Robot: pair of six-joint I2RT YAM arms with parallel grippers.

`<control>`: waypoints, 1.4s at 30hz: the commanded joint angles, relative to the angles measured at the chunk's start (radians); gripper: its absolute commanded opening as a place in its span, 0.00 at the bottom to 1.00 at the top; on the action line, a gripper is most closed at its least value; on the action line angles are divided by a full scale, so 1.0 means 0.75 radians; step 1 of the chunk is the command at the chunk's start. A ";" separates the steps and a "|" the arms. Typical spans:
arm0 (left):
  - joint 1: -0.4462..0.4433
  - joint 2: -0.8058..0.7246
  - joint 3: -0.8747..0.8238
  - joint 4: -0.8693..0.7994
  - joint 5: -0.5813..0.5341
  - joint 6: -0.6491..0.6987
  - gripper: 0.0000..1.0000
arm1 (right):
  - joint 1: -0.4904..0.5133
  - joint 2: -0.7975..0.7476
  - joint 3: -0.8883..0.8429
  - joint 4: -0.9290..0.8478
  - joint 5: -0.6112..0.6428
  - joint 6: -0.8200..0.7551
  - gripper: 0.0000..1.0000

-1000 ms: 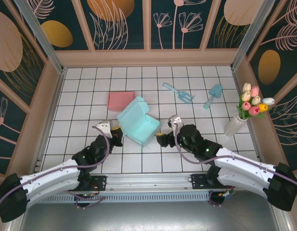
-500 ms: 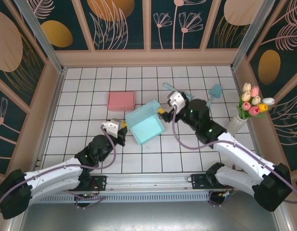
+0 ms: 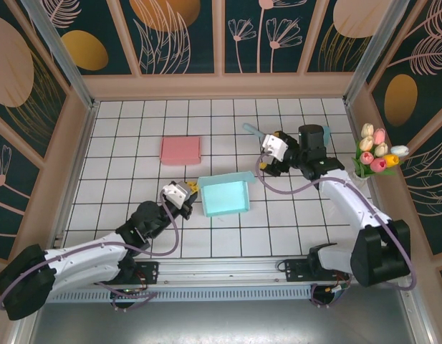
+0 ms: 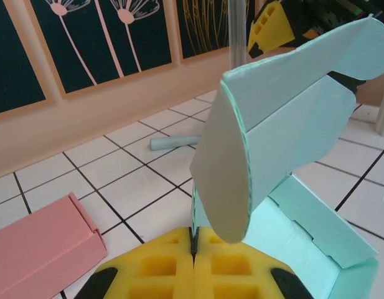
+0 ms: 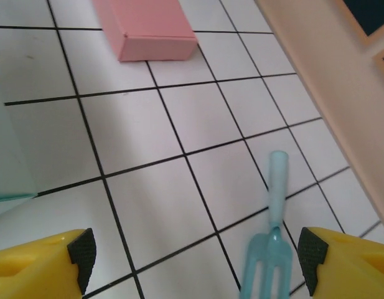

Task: Fold the paper box

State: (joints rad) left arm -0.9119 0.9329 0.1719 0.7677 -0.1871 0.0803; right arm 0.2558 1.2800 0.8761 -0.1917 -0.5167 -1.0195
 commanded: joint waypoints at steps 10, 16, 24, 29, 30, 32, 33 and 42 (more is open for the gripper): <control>-0.005 0.084 0.039 0.144 -0.107 0.042 0.00 | 0.065 0.062 -0.034 -0.076 -0.227 -0.102 0.77; -0.004 0.077 0.037 0.150 -0.102 0.038 0.00 | 0.162 0.072 -0.021 -0.071 -0.240 -0.092 0.72; -0.004 0.141 0.063 0.195 -0.196 -0.013 0.00 | 0.264 0.077 -0.020 -0.044 -0.254 -0.073 0.58; -0.001 0.272 0.127 0.239 -0.338 -0.080 0.00 | 0.332 0.085 -0.020 -0.043 -0.195 -0.072 0.47; -0.001 0.298 0.135 0.255 -0.347 -0.088 0.00 | 0.344 0.087 -0.021 -0.043 -0.182 -0.072 0.46; 0.001 0.362 0.152 0.303 -0.359 -0.099 0.00 | 0.369 0.093 -0.020 -0.044 -0.152 -0.072 0.45; 0.004 0.389 0.159 0.322 -0.357 -0.103 0.00 | 0.379 0.095 -0.019 -0.043 -0.136 -0.071 0.44; 0.029 0.596 0.145 0.493 -0.263 -0.137 0.00 | 0.469 0.112 -0.056 0.001 0.019 -0.072 0.43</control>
State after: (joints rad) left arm -0.8879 1.3529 0.2832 1.0451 -0.4534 0.0078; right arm 0.5781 1.3544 0.8471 -0.2363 -0.5285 -1.0683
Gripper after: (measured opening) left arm 0.063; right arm 0.432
